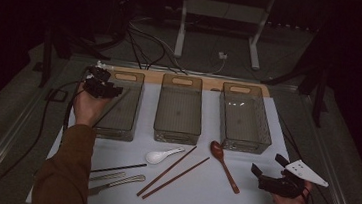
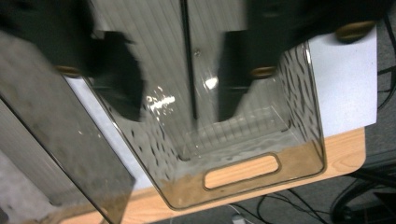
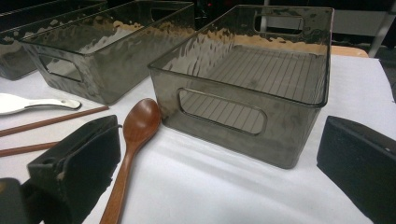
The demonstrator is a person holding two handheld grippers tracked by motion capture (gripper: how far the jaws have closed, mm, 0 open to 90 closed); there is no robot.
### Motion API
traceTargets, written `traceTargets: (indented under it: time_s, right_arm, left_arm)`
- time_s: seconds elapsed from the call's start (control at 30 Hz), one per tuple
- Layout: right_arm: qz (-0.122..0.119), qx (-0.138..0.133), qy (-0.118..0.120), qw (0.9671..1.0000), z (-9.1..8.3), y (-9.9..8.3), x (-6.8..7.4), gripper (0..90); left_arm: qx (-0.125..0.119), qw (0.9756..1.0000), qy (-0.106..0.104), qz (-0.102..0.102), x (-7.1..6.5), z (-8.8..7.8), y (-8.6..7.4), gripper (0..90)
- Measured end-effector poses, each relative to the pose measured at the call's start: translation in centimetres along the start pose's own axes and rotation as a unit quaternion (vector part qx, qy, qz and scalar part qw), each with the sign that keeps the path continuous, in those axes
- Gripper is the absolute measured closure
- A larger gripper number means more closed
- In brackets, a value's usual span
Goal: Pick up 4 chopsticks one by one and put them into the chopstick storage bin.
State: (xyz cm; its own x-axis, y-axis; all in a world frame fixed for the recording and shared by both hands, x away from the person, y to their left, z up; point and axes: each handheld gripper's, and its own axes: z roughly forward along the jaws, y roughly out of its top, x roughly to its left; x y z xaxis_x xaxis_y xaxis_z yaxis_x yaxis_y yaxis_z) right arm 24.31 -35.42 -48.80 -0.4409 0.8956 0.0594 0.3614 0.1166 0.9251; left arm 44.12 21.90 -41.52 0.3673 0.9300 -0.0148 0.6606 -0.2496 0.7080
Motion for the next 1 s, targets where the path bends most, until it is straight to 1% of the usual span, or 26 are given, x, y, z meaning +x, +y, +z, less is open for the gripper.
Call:
traceTargets:
  time_s: [0.03, 0.07, 0.1, 0.13, 0.17, 0.2, 0.23, 0.3, 0.4, 0.47, 0.5, 0.57, 0.67, 0.73, 0.8, 0.87, 0.93, 1.0]
  right_arm:
    - [0.001, 0.000, 0.000, 1.0000, 0.0, 0.0, 0.0, 0.0]
    - [0.001, 0.000, 0.000, 1.0000, 0.0, 0.0, 0.0, 0.0]
    - [0.001, 0.000, 0.000, 1.0000, -0.1, 0.0, -0.1, 0.0]
    - [0.001, 0.000, 0.000, 1.0000, -0.1, 0.0, -0.1, 0.0]
    - [0.001, 0.000, -0.001, 1.0000, -0.1, 0.0, -0.1, 0.0]
    - [0.002, 0.000, 0.000, 1.0000, -0.1, 0.0, 0.0, 0.0]
    - [0.000, -0.001, -0.001, 1.0000, 0.0, 0.0, 0.0, 0.0]
    - [0.000, 0.000, -0.001, 1.0000, -0.1, 0.0, 0.0, 0.0]
    - [0.001, -0.001, 0.000, 1.0000, -0.1, 0.0, 0.0, 0.0]
    - [0.001, 0.000, 0.000, 1.0000, -0.1, 0.0, 0.0, 0.0]
    - [0.001, -0.001, 0.001, 1.0000, -0.1, 0.0, 0.0, 0.0]
    - [0.001, -0.001, 0.001, 1.0000, -0.1, 0.0, 0.0, 0.0]
    - [0.000, 0.000, 0.001, 1.0000, -0.1, 0.0, 0.0, 0.0]
    - [0.001, -0.001, 0.001, 1.0000, -0.1, 0.0, 0.0, 0.0]
    - [0.000, -0.001, 0.002, 1.0000, -0.1, 0.0, 0.1, 0.0]
    - [0.002, -0.002, 0.001, 1.0000, -0.2, 0.0, 0.1, 0.0]
    - [0.003, -0.002, 0.001, 1.0000, -0.2, 0.0, 0.1, 0.0]
    - [0.002, -0.001, 0.001, 1.0000, -0.2, 0.0, 0.1, 0.0]
  left_arm:
    - [0.001, 1.0000, 0.005, 0.001, -0.1, 0.0, 0.0, 35.6]
    - [0.000, 1.0000, 0.007, 0.001, -0.2, -0.1, 0.0, 31.1]
    - [-0.003, 1.0000, 0.005, 0.001, -0.2, -0.2, 0.0, 25.2]
    - [-0.004, 1.0000, 0.002, 0.002, -0.2, -0.3, 0.0, 21.0]
    - [-0.005, 1.0000, 0.005, 0.004, -0.3, -0.4, -0.1, 19.4]
    - [-0.007, 1.0000, 0.003, 0.005, -0.2, -0.5, -0.1, 17.6]
    - [-0.009, 0.9999, -0.004, 0.006, -0.2, -0.6, -0.1, 16.8]
    - [-0.008, 0.9999, -0.003, 0.012, -0.3, -0.8, -0.2, 15.3]
    - [-0.010, 0.9998, -0.010, 0.016, -0.4, -1.2, -0.4, 12.1]
    - [-0.014, 0.9995, -0.020, 0.019, -0.4, -1.6, -0.5, 8.4]
    - [-0.015, 0.9994, -0.023, 0.020, -0.5, -1.8, -0.6, 8.3]
    - [-0.012, 0.9991, -0.029, 0.029, -0.6, -2.2, -0.7, 2.9]
    - [-0.013, 0.9984, -0.037, 0.040, -0.8, -2.9, -1.0, 1.7]
    - [-0.010, 0.9978, -0.046, 0.047, -0.9, -3.3, -1.2, 1.1]
    - [-0.009, 0.9971, -0.047, 0.059, -1.2, -3.6, -1.4, 0.7]
    - [-0.007, 0.9963, -0.054, 0.066, -1.5, -3.8, -1.7, 0.7]
    - [-0.005, 0.9955, -0.057, 0.075, -1.8, -4.0, -2.0, 0.7]
    - [-0.006, 0.9951, -0.059, 0.079, -1.9, -4.3, -2.3, 0.7]
